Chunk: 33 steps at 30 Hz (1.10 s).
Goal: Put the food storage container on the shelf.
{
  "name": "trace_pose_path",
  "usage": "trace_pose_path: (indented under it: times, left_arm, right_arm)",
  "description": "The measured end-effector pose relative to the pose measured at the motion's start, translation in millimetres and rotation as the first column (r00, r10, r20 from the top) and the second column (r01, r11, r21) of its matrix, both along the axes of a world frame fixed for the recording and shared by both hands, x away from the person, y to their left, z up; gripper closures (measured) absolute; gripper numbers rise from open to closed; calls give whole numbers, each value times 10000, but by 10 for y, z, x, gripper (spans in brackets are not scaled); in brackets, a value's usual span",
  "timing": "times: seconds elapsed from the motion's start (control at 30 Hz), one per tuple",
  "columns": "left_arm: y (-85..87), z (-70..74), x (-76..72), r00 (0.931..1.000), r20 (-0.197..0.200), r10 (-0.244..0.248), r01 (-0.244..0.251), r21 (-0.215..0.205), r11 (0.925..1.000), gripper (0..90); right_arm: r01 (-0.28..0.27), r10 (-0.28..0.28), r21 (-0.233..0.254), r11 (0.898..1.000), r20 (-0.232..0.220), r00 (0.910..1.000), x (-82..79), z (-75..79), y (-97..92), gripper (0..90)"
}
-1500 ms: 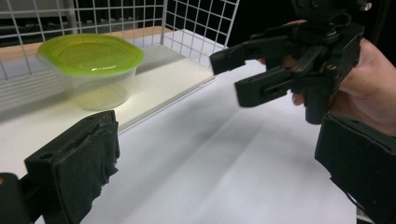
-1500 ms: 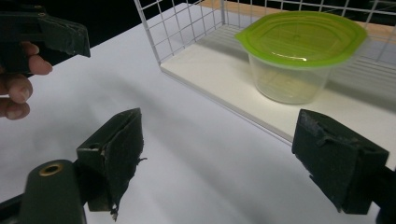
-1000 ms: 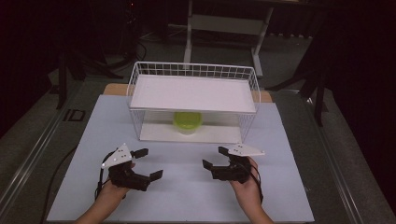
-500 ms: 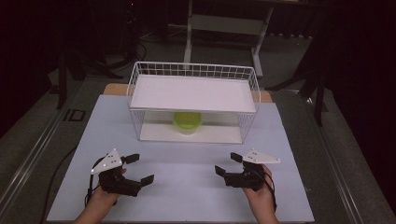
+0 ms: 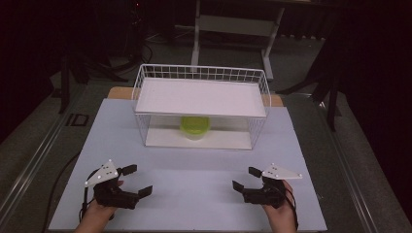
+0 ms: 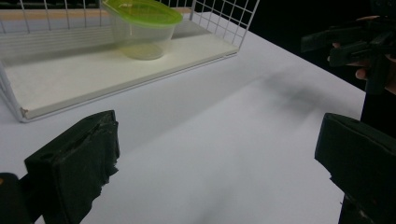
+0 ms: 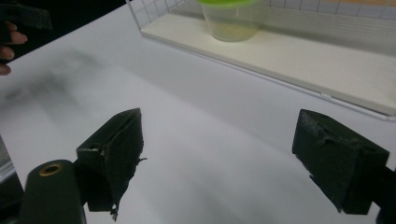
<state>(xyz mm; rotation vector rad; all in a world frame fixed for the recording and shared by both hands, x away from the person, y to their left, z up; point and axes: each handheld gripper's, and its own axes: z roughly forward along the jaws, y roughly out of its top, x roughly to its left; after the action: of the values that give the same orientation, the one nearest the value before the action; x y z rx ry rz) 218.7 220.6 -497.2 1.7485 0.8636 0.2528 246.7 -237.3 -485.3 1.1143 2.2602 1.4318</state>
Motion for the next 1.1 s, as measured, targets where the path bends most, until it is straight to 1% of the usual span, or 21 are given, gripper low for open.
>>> trace_pose_path:
  times: [0.1, 0.17, 0.2, 0.27, 0.37, 0.43, 0.5, 0.53, 0.6, 0.83, 0.93, 1.1]
  left_arm:
    - [0, -27, -11, 10000, 6, -5, 5, 44, 10000, 8]
    - [-4, -44, -9, 10000, 47, -16, 16, 90, 10000, 8]
    - [-5, -49, -6, 10000, 96, -8, 7, 123, 9999, 8]
    - [-8, -49, -2, 9999, 153, -9, 8, 66, 10000, 8]
    - [-5, -55, -4, 9995, 300, -4, -2, 205, 9998, 8]
    - [1, -70, -5, 9998, 210, 25, -28, 146, 9999, 8]
    - [9, -72, -11, 9996, 257, 76, -80, 149, 9999, 8]
    - [12, -68, -13, 9995, 312, 98, -104, 191, 9998, 8]
    - [16, -63, -15, 9992, 384, 133, -140, 163, 9998, 8]
    - [35, -74, -13, 9990, 368, 237, -245, 216, 9995, 8]
    - [56, -75, -4, 9991, 304, 283, -285, 52, 9996, 8]
    - [98, -63, 2, 9982, 420, 416, -418, 30, 9991, 8]
  right_arm:
    - [58, -58, -23, 10000, -33, 10000, -9, -39, -32, 163]
    - [86, -86, -69, 9999, 34, 10000, -2, -62, -48, 163]
    - [96, -96, -85, 9999, -4, 10000, 6, -73, -54, 164]
    - [120, -120, -120, 9999, 11, 9999, 17, -87, -64, 164]
    - [98, -96, -222, 9997, 67, 9999, 20, -102, -74, 164]
    - [74, -70, -287, 9996, 141, 9999, 16, -109, -77, 164]
    - [62, -53, -411, 9991, 212, 9998, 9, -109, -79, 164]
    - [43, -35, -378, 9993, 218, 9998, 9, -112, -80, 164]
    - [38, -32, -352, 9994, 160, 9999, 17, -121, -85, 164]
    - [70, -75, -478, 9988, -108, 9999, 72, -188, -95, 164]
    - [127, -134, -431, 9990, -160, 9998, 89, -198, -104, 164]
    - [153, -162, -375, 9992, -236, 9996, 104, -209, -123, 164]
